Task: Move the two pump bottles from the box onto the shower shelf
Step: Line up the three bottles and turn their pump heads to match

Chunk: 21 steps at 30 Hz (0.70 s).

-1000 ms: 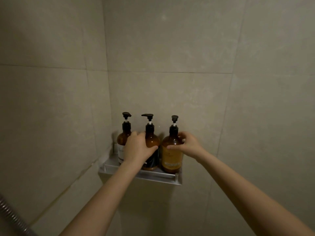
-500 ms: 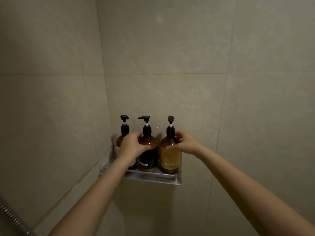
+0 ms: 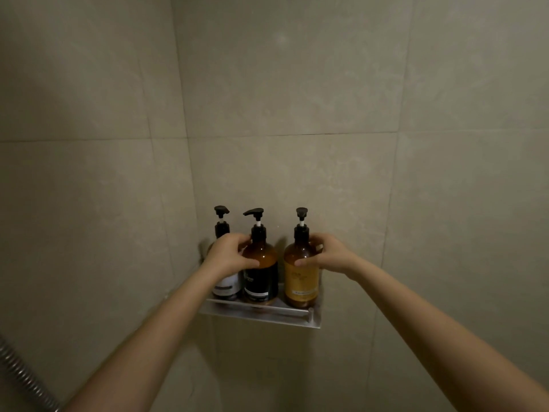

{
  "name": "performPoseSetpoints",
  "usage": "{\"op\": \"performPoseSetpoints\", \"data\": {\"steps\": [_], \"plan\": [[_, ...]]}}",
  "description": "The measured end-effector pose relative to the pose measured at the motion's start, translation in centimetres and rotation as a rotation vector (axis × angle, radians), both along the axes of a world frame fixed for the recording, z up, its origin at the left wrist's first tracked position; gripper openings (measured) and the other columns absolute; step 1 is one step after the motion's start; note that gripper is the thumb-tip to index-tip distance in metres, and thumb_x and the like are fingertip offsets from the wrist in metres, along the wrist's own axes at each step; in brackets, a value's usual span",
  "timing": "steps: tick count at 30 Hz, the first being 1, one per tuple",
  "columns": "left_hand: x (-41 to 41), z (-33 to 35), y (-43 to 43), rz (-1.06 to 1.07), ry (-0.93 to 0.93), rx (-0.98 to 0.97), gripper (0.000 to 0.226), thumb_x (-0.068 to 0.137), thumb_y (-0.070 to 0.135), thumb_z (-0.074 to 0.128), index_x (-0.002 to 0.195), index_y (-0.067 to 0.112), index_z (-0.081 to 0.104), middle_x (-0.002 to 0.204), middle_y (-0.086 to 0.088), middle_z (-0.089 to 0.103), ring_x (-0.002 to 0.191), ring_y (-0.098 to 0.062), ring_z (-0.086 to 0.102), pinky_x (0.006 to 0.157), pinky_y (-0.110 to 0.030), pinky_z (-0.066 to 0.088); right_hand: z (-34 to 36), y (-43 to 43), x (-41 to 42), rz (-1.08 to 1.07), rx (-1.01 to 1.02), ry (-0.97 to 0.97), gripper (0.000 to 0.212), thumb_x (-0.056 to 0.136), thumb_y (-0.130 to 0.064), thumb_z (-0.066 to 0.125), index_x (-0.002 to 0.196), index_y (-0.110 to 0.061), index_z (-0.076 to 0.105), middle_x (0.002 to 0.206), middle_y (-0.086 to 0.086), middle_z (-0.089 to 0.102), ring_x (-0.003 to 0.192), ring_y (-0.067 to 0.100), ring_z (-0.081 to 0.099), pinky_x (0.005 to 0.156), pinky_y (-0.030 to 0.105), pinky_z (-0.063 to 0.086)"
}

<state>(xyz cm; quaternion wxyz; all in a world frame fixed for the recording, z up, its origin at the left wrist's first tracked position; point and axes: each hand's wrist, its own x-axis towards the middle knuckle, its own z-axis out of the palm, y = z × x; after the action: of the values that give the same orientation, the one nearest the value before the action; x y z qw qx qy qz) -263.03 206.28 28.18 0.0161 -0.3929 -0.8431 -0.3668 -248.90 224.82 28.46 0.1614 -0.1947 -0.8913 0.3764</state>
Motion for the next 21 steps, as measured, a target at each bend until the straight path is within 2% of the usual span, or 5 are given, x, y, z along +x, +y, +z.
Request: {"op": "performPoseSetpoints", "data": {"steps": [5, 11, 13, 16, 21], "plan": [[0.8, -0.4, 0.4, 0.030, 0.074, 0.042, 0.062, 0.066, 0.032, 0.080, 0.121, 0.012, 0.059, 0.105, 0.002, 0.064, 0.088, -0.008, 0.054, 0.076, -0.025, 0.044, 0.2, 0.2, 0.2, 0.030, -0.020, -0.002, 0.068, 0.071, -0.025, 0.080, 0.132, -0.012, 0.051, 0.129, 0.007, 0.057, 0.117, 0.024, 0.054, 0.098, 0.037, 0.047], [1.4, -0.1, 0.7, 0.028, 0.136, 0.000, 0.039, 0.067, 0.043, 0.076, 0.096, 0.017, 0.069, 0.078, 0.012, 0.061, 0.080, -0.011, 0.061, 0.056, -0.016, 0.034, 0.2, 0.3, 0.4, 0.081, -0.036, 0.000, 0.058, 0.074, -0.022, 0.078, 0.126, -0.014, 0.055, 0.119, 0.003, 0.060, 0.101, 0.015, 0.055, 0.089, 0.030, 0.047], [0.9, 0.3, 0.7, -0.009, 0.091, -0.005, 0.039, 0.069, 0.043, 0.074, 0.098, 0.018, 0.069, 0.079, 0.015, 0.063, 0.086, -0.014, 0.064, 0.057, -0.017, 0.038, 0.3, 0.2, 0.3, 0.090, -0.039, 0.003, 0.056, 0.074, -0.022, 0.078, 0.125, -0.015, 0.055, 0.112, -0.001, 0.059, 0.097, 0.014, 0.055, 0.083, 0.026, 0.046], [0.3, 0.5, 0.7, -0.062, 0.027, -0.027, 0.042, 0.071, 0.036, 0.075, 0.107, 0.015, 0.067, 0.101, 0.001, 0.068, 0.098, -0.019, 0.063, 0.075, -0.029, 0.049, 0.3, 0.2, 0.3, 0.093, -0.043, -0.006, 0.057, 0.074, -0.022, 0.078, 0.126, -0.016, 0.055, 0.104, -0.007, 0.057, 0.095, 0.012, 0.055, 0.079, 0.023, 0.045], [-0.2, 0.1, 0.8, -0.072, 0.015, -0.020, 0.028, 0.068, 0.030, 0.078, 0.093, 0.022, 0.066, 0.075, 0.017, 0.057, 0.068, 0.003, 0.051, 0.055, -0.014, 0.033, 0.4, 0.4, 0.5, 0.113, -0.062, -0.016, 0.052, 0.074, -0.024, 0.077, 0.121, -0.020, 0.055, 0.097, -0.013, 0.056, 0.087, 0.003, 0.054, 0.067, 0.014, 0.045]]}}
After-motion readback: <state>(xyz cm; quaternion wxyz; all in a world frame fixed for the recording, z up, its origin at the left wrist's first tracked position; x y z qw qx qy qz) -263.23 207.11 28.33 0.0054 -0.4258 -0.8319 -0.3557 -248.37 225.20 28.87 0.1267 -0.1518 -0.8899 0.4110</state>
